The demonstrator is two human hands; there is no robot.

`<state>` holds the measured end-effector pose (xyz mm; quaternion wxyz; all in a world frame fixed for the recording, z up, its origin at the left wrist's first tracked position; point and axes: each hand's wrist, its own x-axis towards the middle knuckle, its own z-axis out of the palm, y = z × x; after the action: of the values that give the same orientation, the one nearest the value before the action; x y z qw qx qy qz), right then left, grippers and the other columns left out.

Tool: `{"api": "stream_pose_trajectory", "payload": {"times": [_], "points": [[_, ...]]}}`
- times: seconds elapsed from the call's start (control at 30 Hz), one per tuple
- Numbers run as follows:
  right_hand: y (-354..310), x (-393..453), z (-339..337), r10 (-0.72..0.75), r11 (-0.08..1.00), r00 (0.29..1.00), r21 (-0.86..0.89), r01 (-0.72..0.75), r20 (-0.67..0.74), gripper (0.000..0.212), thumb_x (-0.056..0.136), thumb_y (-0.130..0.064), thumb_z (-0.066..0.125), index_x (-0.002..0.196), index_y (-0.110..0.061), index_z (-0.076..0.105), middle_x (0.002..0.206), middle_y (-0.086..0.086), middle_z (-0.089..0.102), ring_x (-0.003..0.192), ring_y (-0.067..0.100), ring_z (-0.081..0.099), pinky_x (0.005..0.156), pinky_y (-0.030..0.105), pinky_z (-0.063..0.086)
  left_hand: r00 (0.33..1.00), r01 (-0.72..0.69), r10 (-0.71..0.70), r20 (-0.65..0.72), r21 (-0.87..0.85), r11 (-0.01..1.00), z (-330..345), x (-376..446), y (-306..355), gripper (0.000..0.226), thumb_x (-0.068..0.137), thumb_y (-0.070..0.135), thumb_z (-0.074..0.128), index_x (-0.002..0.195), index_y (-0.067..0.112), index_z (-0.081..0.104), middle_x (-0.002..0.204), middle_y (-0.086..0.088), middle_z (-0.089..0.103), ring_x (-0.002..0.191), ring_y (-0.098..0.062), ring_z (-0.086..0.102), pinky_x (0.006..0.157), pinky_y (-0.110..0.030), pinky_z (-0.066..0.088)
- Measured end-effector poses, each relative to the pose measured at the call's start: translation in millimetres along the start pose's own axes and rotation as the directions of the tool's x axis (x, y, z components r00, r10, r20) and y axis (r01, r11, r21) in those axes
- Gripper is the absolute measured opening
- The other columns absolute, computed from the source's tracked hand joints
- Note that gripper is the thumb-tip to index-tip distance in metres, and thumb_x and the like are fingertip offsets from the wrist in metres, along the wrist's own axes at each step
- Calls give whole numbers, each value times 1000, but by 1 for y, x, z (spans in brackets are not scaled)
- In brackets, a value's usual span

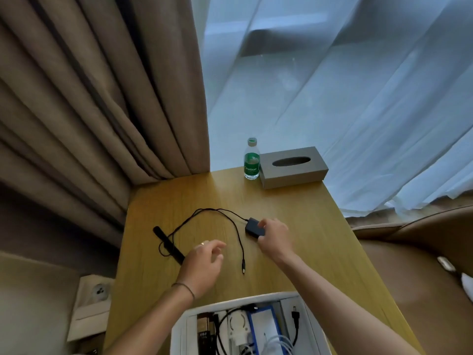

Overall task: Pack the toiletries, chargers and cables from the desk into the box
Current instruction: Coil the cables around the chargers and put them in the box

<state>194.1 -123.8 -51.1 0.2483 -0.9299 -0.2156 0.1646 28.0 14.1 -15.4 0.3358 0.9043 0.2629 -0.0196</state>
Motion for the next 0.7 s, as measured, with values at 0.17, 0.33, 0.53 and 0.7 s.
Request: {"api": "stream_pose_trajectory", "payload": {"times": [0.17, 0.33, 0.53, 0.7], "points": [[5, 33, 25, -15, 983, 999, -181, 22, 38, 50, 82, -17, 70, 131, -20, 56, 124, 5, 59, 112, 24, 53, 92, 35, 51, 999, 35, -35, 6, -48, 998, -4, 12, -7, 26, 98, 25, 56, 117, 42, 60, 109, 21, 60, 94, 7, 57, 68, -11, 47], [11, 47, 38, 1, 973, 998, -231, 12, 56, 38, 83, -20, 71, 119, -18, 57, 120, 7, 56, 107, 25, 54, 86, 36, 52, 998, 58, -57, 26, -69, 996, -7, 11, -11, 25, 98, 24, 57, 112, 45, 59, 105, 21, 61, 95, 6, 58, 69, -10, 49], [5, 31, 25, 55, 998, 993, 2, -56, 107, 46, 76, -27, 81, 112, -18, 54, 115, 3, 52, 99, 18, 55, 86, 35, 56, 992, 123, -115, 48, -260, 958, -10, 7, -2, 22, 98, 23, 58, 105, 42, 65, 102, 17, 68, 97, 3, 62, 75, -12, 49], [-23, -34, -4, -45, 919, 990, 395, -11, 131, 49, 69, -33, 87, 104, -38, 53, 103, -13, 60, 87, -2, 62, 61, 13, 53, 970, 215, -240, 22, -531, 820, -17, 6, 29, 21, 103, 28, 48, 105, 33, 69, 102, 9, 72, 98, -6, 66, 74, -20, 49]]}}
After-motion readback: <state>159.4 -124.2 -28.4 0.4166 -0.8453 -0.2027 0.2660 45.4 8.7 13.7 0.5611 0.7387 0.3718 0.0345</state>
